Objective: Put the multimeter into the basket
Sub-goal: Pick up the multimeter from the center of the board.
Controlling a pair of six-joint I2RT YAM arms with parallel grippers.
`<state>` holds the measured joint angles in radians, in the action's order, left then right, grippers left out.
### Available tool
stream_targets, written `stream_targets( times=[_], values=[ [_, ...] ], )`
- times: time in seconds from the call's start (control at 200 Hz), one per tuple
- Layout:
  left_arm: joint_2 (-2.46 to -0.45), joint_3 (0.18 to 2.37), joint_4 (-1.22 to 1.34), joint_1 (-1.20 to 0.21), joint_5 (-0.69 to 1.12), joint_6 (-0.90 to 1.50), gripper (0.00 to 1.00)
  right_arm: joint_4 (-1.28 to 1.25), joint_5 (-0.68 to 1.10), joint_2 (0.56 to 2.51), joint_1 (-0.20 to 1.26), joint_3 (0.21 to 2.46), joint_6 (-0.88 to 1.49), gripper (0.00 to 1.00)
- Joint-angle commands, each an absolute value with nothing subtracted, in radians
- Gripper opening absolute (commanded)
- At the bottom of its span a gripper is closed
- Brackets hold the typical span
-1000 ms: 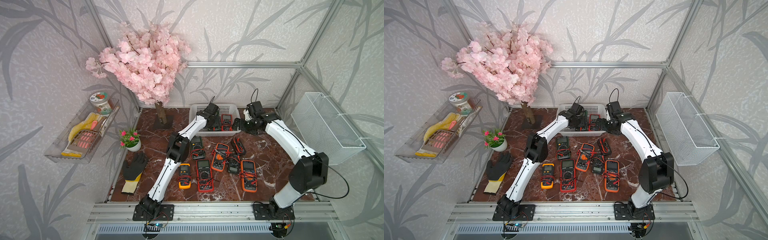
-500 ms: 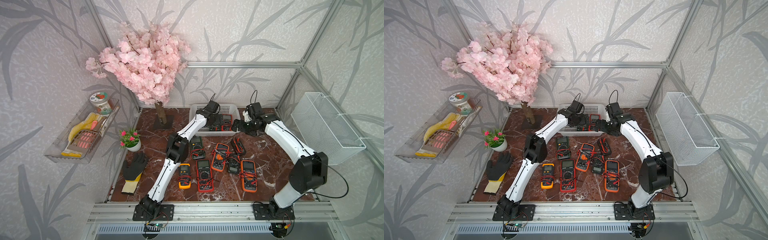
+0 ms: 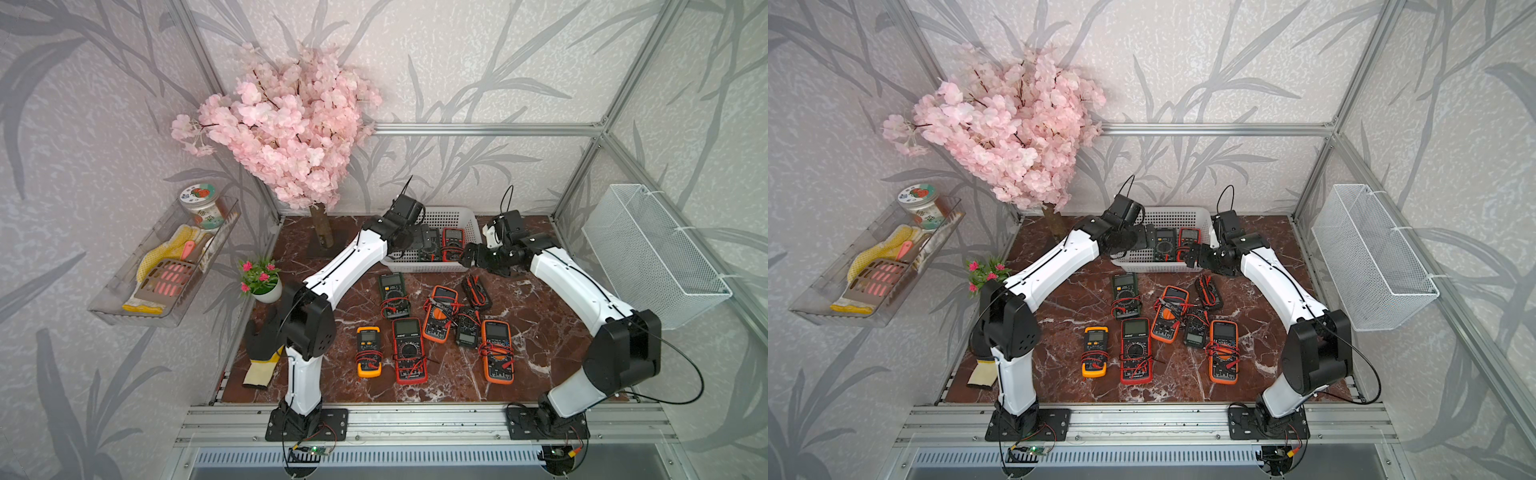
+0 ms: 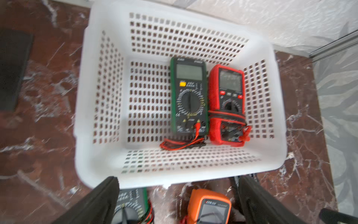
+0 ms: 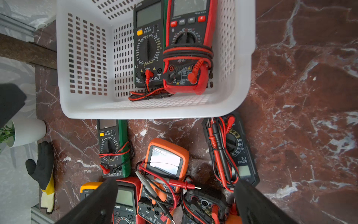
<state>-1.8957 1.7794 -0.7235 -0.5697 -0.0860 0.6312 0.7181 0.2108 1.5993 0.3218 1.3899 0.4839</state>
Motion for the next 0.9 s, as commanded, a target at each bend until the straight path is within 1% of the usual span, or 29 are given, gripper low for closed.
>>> stream_targets(
  times=[0.0, 0.165, 0.335, 0.565, 0.895],
  values=[
    [-1.796, 1.606, -0.686, -0.576, -0.161, 0.683, 1.0, 0.705, 0.2, 1.554, 0.366, 1.363, 0.481, 0.99],
    [-1.694, 1.382, -0.617, -0.576, -0.154, 0.733, 1.0, 0.724, 0.165, 1.54, 0.445, 1.344, 0.422, 0.99],
    [-1.669, 1.261, -0.554, -0.584, -0.149, 0.774, 1.0, 0.746, 0.127, 1.528, 0.501, 1.331, 0.384, 0.99],
    [-1.718, 1.213, -0.481, -0.601, -0.137, 0.772, 1.0, 0.75, 0.129, 1.522, 0.519, 1.313, 0.391, 0.99],
    [-1.815, 1.203, -0.457, -0.605, -0.097, 0.723, 1.0, 0.761, 0.114, 1.519, 0.522, 1.313, 0.4, 0.99]
  ],
)
